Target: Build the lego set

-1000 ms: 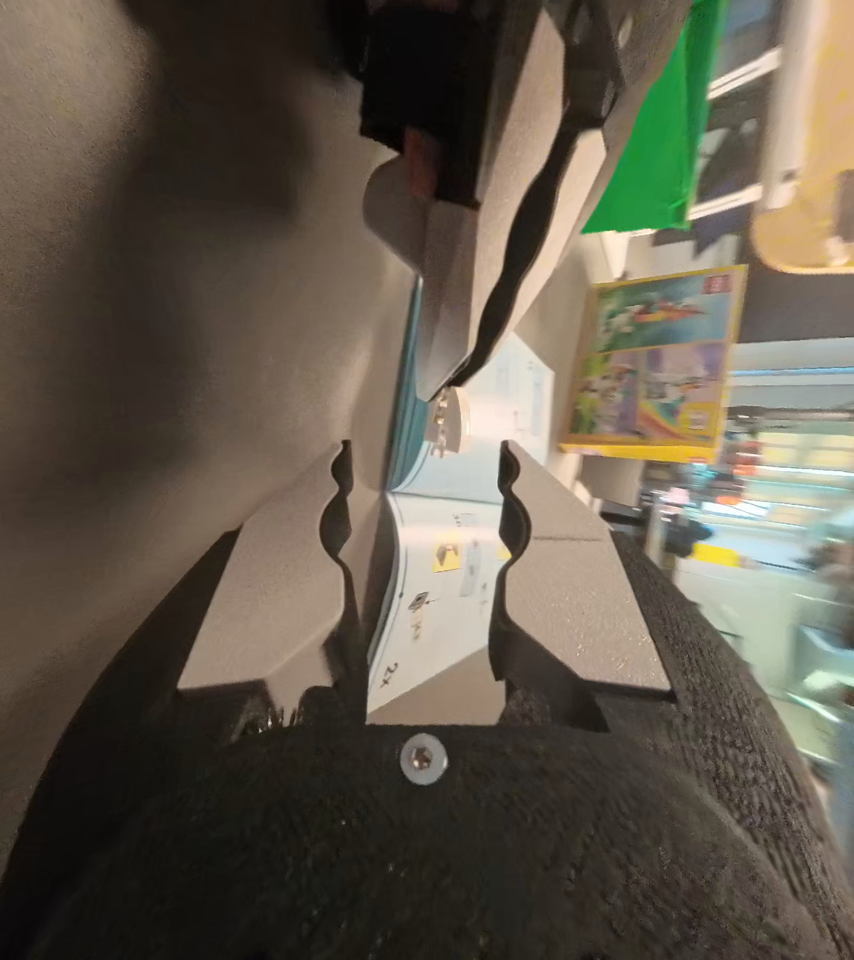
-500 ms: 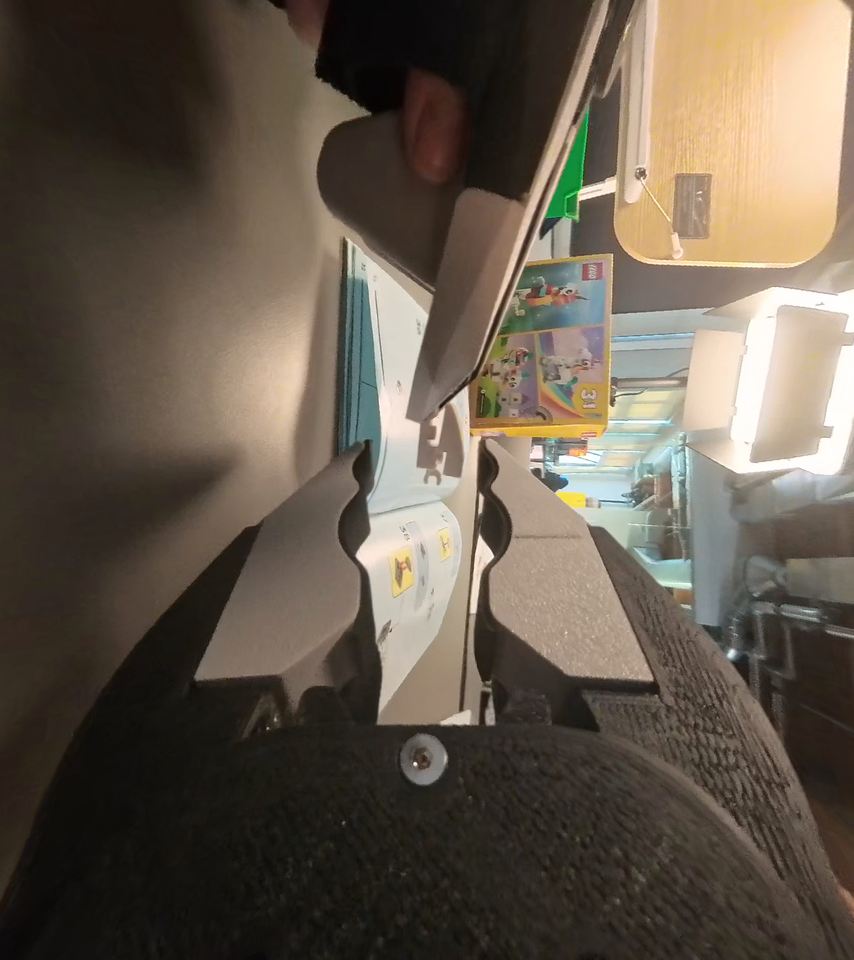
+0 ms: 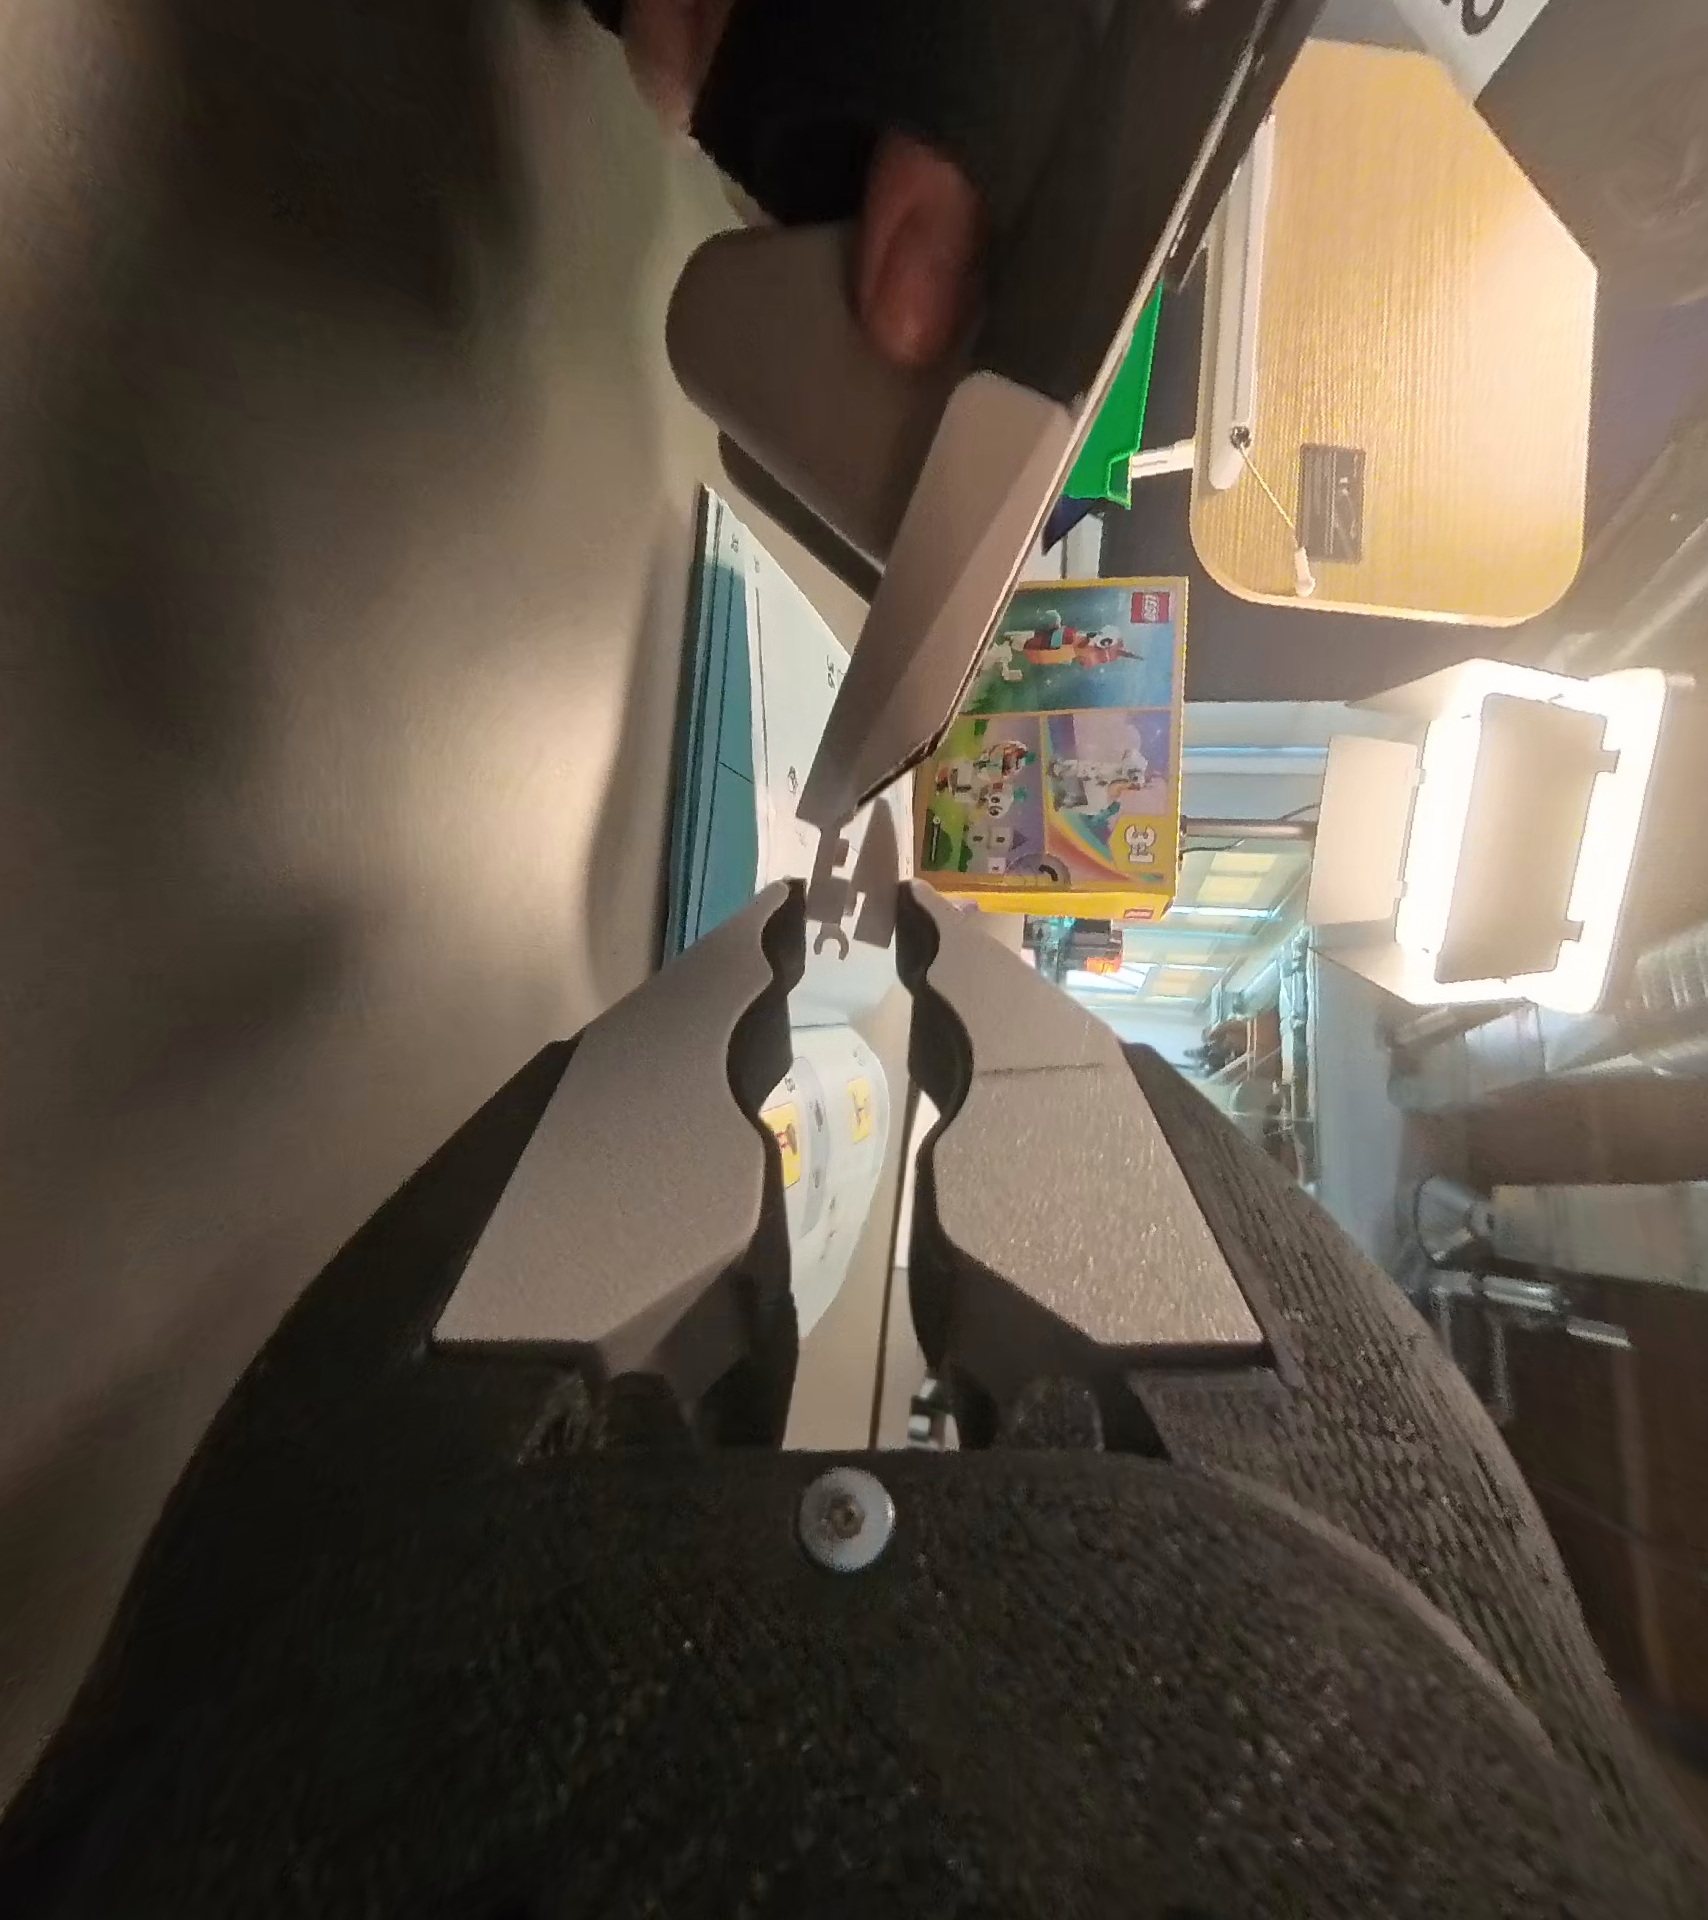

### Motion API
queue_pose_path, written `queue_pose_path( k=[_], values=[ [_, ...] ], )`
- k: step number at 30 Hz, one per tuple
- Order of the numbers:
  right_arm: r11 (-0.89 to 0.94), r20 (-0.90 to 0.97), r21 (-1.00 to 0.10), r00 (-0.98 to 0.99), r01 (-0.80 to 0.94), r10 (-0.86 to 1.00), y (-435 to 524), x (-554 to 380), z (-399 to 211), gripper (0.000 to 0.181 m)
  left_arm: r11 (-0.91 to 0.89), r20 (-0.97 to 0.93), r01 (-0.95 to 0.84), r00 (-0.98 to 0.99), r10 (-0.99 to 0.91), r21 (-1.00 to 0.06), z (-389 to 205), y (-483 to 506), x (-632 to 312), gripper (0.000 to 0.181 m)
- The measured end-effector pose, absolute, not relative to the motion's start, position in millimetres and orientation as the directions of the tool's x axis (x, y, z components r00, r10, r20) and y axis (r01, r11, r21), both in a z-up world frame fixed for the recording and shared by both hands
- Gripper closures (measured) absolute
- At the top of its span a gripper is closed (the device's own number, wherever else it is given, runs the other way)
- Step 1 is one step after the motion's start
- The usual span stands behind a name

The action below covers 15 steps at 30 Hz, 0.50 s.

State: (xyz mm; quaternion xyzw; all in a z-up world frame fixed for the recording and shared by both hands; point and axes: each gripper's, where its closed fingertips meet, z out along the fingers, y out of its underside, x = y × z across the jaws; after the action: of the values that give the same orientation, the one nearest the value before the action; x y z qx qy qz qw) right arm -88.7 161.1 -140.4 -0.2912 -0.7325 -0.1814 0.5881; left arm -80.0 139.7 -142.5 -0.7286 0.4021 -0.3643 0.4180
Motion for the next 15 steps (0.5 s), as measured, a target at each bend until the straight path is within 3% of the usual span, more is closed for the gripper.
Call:
queue_pose_path(
  k=[7, 15],
  values=[
    [0.786, 0.970, 0.017, -0.201, 0.618, 0.137, 159.3, -88.0, -141.2, 0.166, -0.331, 0.197, -0.293, 0.404, -0.893, -0.897, -144.1, 138.6, -79.1, 0.175],
    [0.788, 0.978, 0.027, -0.180, 0.615, 0.107, 157.1, -87.0, -141.2, 0.166, -0.319, 0.184, -0.306, 0.398, -0.899, -0.897, -145.0, 136.6, -78.3, 0.175]
  ],
)
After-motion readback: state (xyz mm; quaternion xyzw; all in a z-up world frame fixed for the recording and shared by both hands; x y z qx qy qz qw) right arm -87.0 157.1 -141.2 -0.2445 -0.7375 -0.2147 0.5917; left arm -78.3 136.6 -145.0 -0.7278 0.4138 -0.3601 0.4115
